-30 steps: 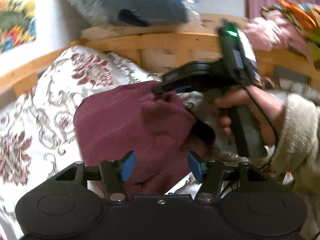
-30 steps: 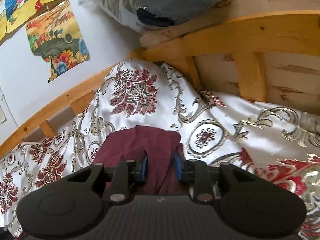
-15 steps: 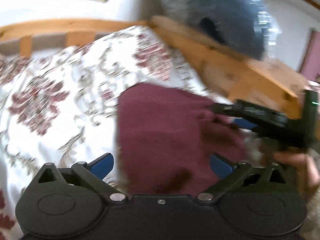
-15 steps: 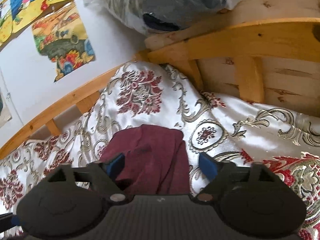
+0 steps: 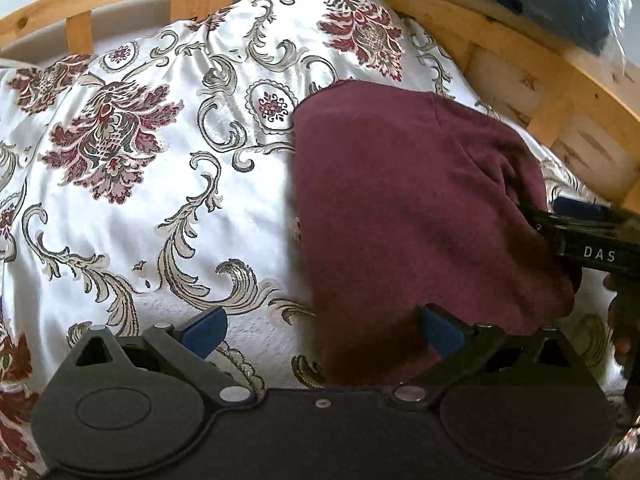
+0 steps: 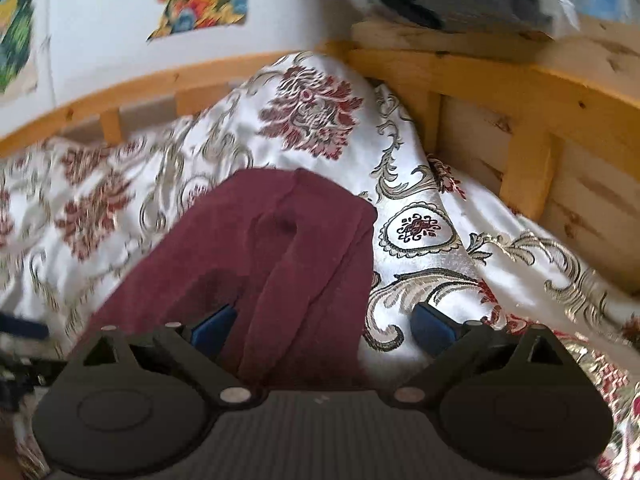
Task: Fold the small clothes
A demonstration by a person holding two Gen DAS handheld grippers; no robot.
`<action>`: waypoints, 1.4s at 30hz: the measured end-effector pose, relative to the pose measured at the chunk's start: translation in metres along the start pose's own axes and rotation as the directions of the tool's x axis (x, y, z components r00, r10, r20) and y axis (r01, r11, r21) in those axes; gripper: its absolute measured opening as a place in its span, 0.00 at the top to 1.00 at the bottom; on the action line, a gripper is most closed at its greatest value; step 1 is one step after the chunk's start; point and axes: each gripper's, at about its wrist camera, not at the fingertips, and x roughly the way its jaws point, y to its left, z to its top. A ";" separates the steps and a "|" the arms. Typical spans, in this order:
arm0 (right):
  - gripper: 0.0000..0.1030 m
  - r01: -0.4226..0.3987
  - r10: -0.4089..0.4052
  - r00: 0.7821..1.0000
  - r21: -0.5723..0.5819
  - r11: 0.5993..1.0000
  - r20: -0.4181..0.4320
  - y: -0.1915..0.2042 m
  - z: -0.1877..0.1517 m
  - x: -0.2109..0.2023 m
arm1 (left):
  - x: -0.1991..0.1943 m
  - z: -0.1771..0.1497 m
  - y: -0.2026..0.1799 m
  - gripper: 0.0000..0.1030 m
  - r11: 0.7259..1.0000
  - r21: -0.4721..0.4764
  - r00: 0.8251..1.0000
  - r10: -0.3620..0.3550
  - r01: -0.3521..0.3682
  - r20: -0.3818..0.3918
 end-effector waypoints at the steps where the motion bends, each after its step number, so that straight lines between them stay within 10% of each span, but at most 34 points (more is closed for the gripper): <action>1: 0.02 -0.006 0.006 1.000 0.009 1.000 0.007 -0.001 0.000 0.000 | 0.001 0.000 0.000 0.00 1.000 0.003 1.000 0.003 -0.003 -0.004; 11: 0.04 -0.116 0.018 0.975 0.445 0.888 0.220 -0.055 0.005 -0.007 | 0.004 -0.002 -0.002 0.00 1.000 0.005 1.000 0.015 -0.015 -0.011; 24: 0.05 0.210 -0.213 0.974 0.049 0.976 0.079 -0.017 0.003 0.007 | 0.005 -0.003 -0.001 0.00 1.000 0.009 1.000 0.012 -0.012 -0.021; 34: 0.04 0.177 -0.199 0.964 0.137 0.975 0.176 -0.019 0.008 -0.002 | 0.006 -0.004 -0.001 0.00 1.000 0.007 1.000 0.009 -0.009 -0.026; 39: 0.28 0.080 -0.124 0.973 0.214 0.973 0.197 -0.029 0.017 0.011 | 0.006 -0.004 -0.002 0.00 1.000 0.008 1.000 0.013 -0.013 -0.027; 42: 0.59 0.059 -0.099 0.978 0.211 0.976 0.185 -0.030 0.022 0.024 | 0.006 -0.004 -0.002 0.00 1.000 0.009 1.000 0.012 -0.012 -0.027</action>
